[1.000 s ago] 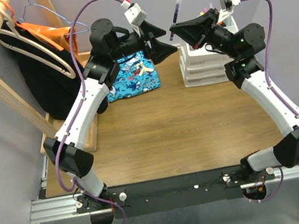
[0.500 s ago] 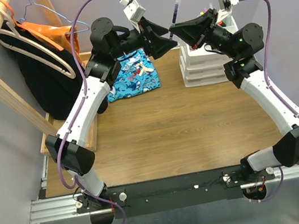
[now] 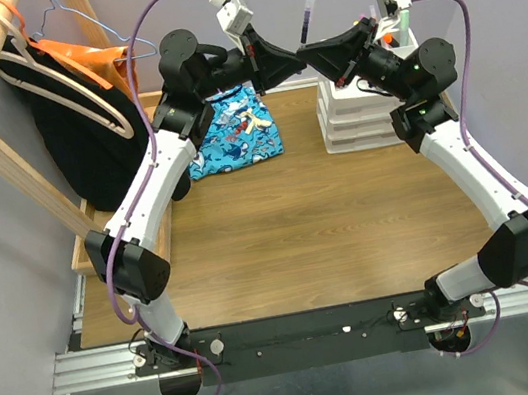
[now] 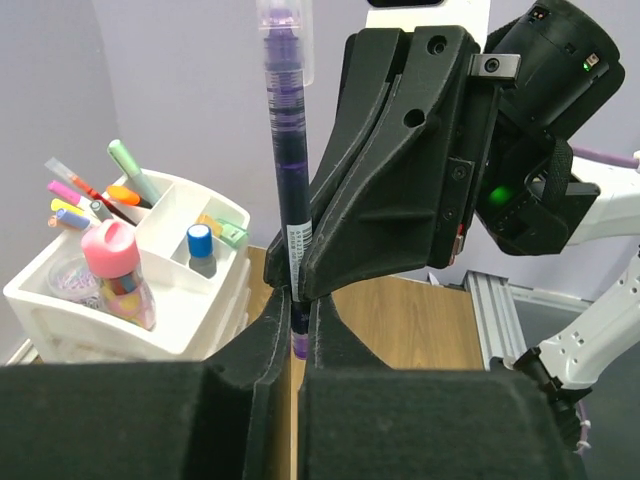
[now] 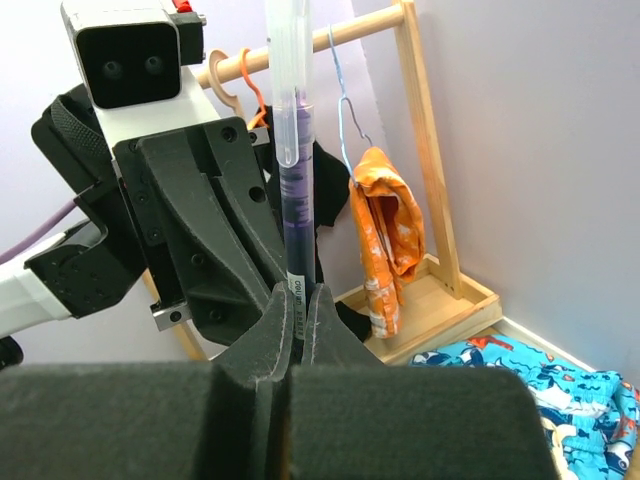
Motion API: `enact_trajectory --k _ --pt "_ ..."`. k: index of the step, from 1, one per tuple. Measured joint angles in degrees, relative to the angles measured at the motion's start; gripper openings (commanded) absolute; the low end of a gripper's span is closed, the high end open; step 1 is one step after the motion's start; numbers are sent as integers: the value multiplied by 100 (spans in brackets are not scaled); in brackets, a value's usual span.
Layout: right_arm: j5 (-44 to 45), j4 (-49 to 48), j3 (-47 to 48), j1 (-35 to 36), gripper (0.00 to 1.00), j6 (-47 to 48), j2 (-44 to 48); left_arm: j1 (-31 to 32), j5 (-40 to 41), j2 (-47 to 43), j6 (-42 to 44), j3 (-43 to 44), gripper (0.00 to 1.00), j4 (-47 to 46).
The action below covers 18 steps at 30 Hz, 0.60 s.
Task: Sort the stationery into containers
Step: Place the pen in the storage box.
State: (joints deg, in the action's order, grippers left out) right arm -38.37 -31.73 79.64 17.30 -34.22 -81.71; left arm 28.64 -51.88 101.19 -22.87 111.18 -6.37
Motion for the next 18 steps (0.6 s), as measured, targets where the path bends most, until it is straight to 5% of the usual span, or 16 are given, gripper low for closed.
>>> enact_trajectory --k 3,7,10,18 --pt "33 4 0 -4 1 22 -26 -9 -2 66 -81 46 0 -11" --pt "87 4 0 -11 37 37 -28 -13 -9 116 -120 111 0 -28" --pt "223 31 0 0 46 52 -15 -11 -72 151 -118 146 0 -31" --pt "374 94 4 20 50 129 -13 48 -221 168 -120 160 0 -11"
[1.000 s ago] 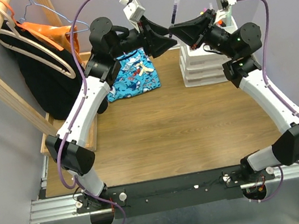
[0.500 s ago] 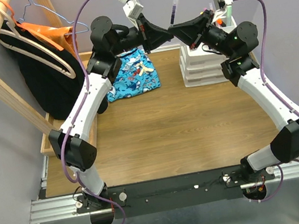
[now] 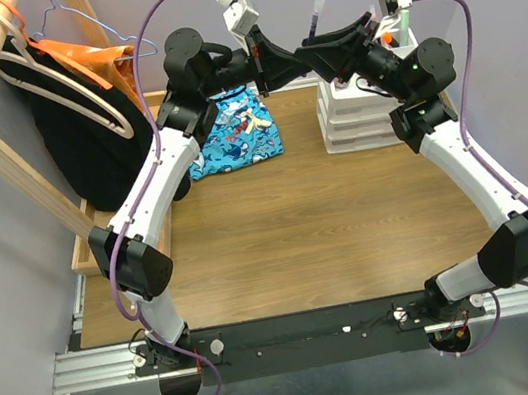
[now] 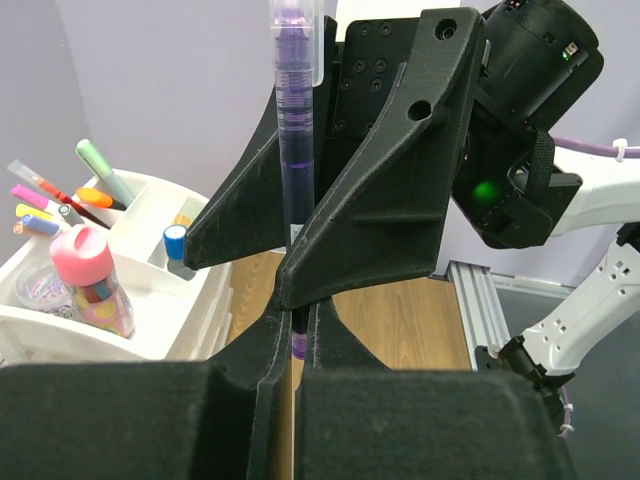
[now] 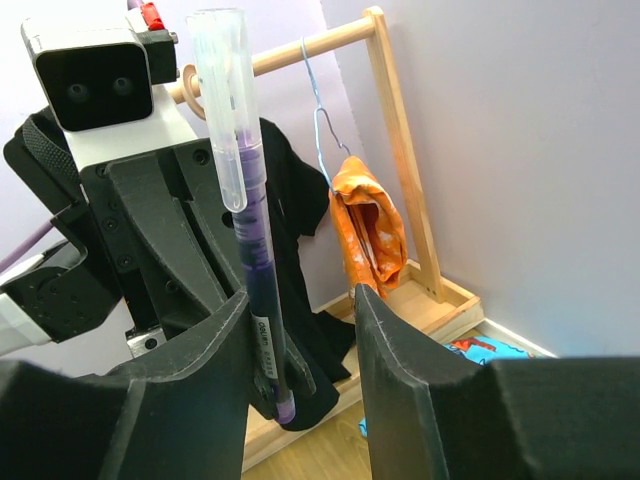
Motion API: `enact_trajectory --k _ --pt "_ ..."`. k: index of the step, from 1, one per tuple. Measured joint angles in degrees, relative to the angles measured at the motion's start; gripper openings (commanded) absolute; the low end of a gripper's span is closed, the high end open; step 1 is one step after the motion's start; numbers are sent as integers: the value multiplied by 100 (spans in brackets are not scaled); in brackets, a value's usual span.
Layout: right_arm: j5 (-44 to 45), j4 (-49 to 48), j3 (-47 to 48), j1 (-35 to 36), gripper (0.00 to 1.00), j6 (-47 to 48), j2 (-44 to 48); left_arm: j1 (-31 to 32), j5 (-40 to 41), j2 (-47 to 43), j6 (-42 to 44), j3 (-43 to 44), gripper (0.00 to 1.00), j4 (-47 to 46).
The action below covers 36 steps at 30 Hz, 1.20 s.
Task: Sort the stationery into containers
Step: Place the pen in the storage box.
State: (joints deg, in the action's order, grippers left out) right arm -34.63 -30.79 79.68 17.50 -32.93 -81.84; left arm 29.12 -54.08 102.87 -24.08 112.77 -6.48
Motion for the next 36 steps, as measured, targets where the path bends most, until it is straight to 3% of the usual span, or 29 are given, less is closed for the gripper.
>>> enact_trajectory --k 6,17,24,28,30,36 --pt "4 28 90 7 48 72 0 24 -22 0 -2 -2 0 -2" --pt "-109 -4 339 7 28 310 39 -2 -20 0 -2 -11 0 7" --pt "-127 0 341 7 28 363 42 -2 -22 0 -2 -11 0 7" --pt "-125 0 341 7 42 431 42 -2 -22 0 -4 -11 0 7" --pt "-120 -2 341 7 41 463 42 -2 -22 0 -4 -13 0 9" --pt "-118 9 439 7 1 654 39 -4 -42 0 -24 -39 0 -2"
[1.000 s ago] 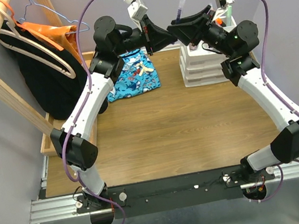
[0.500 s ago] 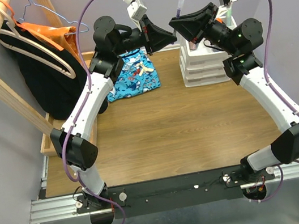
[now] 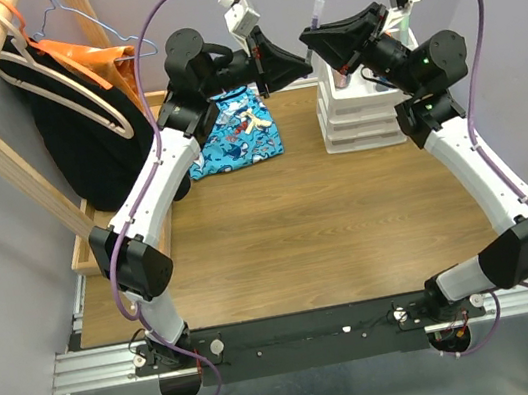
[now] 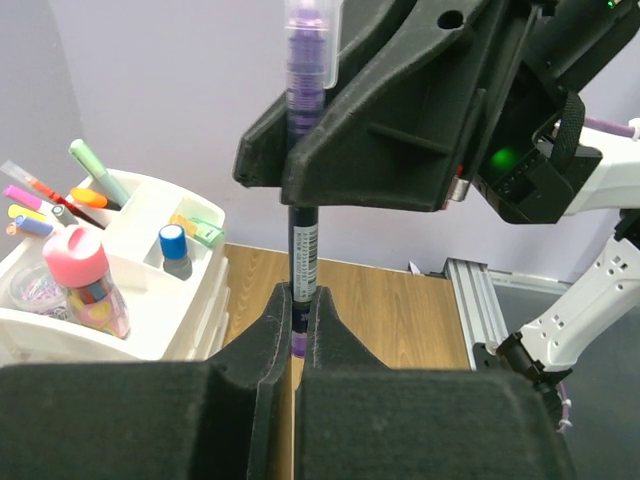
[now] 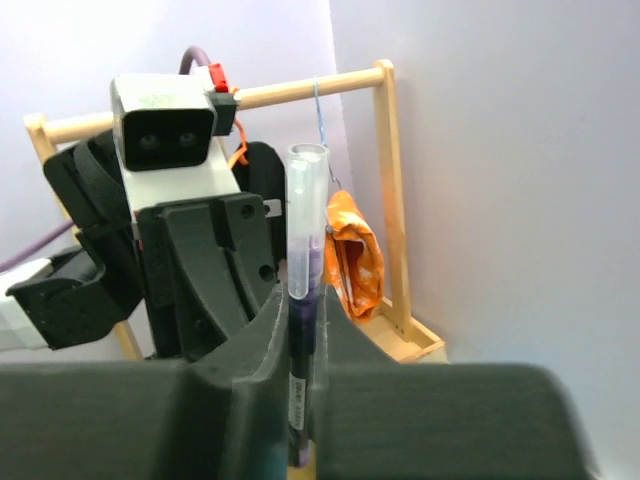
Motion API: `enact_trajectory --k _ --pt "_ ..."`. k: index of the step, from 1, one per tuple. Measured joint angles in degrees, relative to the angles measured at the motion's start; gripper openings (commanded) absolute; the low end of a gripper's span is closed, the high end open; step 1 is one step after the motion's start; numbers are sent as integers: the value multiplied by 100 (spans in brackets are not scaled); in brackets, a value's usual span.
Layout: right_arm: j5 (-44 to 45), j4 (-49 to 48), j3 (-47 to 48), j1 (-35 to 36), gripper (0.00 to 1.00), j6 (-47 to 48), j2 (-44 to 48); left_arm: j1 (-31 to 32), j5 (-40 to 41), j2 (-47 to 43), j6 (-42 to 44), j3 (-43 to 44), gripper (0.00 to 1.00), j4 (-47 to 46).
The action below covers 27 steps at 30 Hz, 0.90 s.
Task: Sort the stationery into containers
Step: Place the pen in the storage box.
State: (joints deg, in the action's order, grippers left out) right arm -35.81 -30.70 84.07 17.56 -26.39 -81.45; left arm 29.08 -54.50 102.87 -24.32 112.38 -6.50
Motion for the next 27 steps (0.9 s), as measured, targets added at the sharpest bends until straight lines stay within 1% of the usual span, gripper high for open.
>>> enact_trajectory --k 3,4,5,6,7,8,9,10,13,16,18,21,23,27 --pt "-9 17 17 0 0 -20 0 0 -24 0 4 -2 0 -68" --pt "-9 13 22 0 0 -7 0 0 -24 0 4 -2 8 -74" --pt "-9 20 22 0 1 7 0 0 -26 0 4 -4 18 -74" --pt "-11 39 22 0 1 42 0 0 -22 2 7 -15 31 -76" --pt "-11 52 22 0 1 81 0 0 -11 2 28 -24 52 -79" --pt "-15 59 22 0 1 103 0 0 17 2 13 -28 61 -76" --pt "-26 79 24 0 0 184 0 0 72 2 63 -33 68 -57" --pt "-28 107 39 0 1 291 0 -13 144 2 98 -31 98 -4" --pt "-31 323 175 -9 0 595 0 -55 313 0 192 -31 99 181" --pt "-44 566 291 -170 1 988 9 -212 431 -15 398 -81 99 391" --pt "-50 739 315 -404 1 1209 11 -317 463 -50 472 -168 99 472" --pt "-85 1060 433 -822 1 1528 -63 -549 546 -240 686 -549 99 739" --pt "-111 1298 654 -1152 0 1843 -254 -643 601 -350 765 -782 99 852" --pt "-166 1591 968 -1510 1 2339 -680 -688 625 -474 850 -1137 99 964"
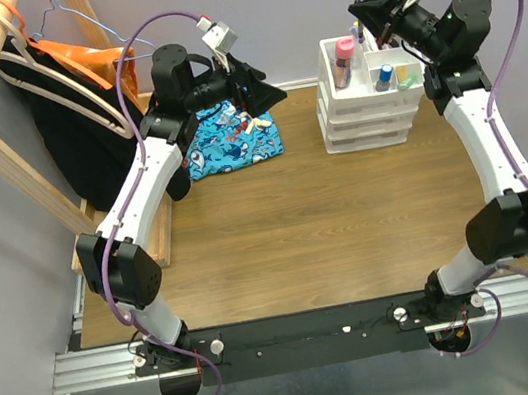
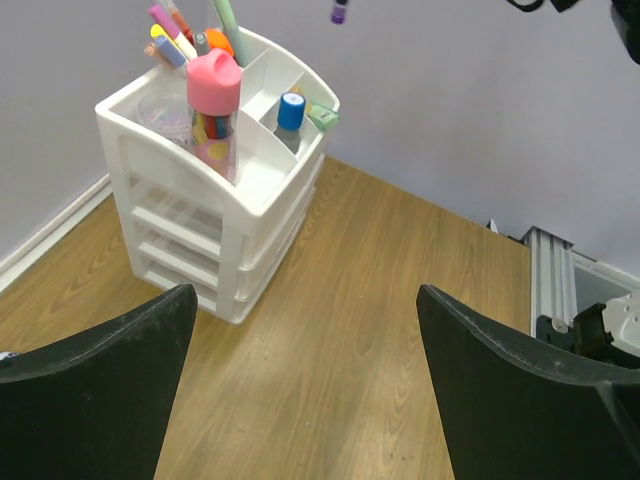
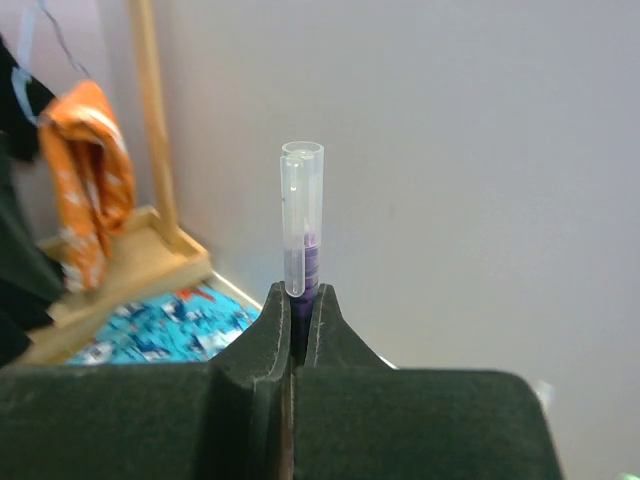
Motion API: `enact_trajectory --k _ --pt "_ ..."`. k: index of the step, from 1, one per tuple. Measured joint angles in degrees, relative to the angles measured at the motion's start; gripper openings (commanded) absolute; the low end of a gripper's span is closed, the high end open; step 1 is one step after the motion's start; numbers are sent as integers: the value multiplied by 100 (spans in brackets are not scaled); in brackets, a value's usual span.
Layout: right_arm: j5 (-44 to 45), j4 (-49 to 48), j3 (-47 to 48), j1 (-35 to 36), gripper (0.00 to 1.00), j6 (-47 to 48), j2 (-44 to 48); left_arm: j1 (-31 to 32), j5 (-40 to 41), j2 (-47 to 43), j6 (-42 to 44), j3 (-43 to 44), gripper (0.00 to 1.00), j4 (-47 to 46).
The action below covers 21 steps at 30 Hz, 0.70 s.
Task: Sort the stationery into containers
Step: Place the pen in the storage box.
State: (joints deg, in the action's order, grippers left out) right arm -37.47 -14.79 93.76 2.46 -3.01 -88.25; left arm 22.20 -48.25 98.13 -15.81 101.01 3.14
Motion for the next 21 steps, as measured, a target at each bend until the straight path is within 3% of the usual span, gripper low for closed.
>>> enact_trajectory --k 10,21 --pt "-96 474 713 -452 0 868 -1257 -11 2 -61 13 -129 99 0" --pt "-98 551 1473 -632 1 1123 -2138 -50 9 -63 15 -142 99 2"
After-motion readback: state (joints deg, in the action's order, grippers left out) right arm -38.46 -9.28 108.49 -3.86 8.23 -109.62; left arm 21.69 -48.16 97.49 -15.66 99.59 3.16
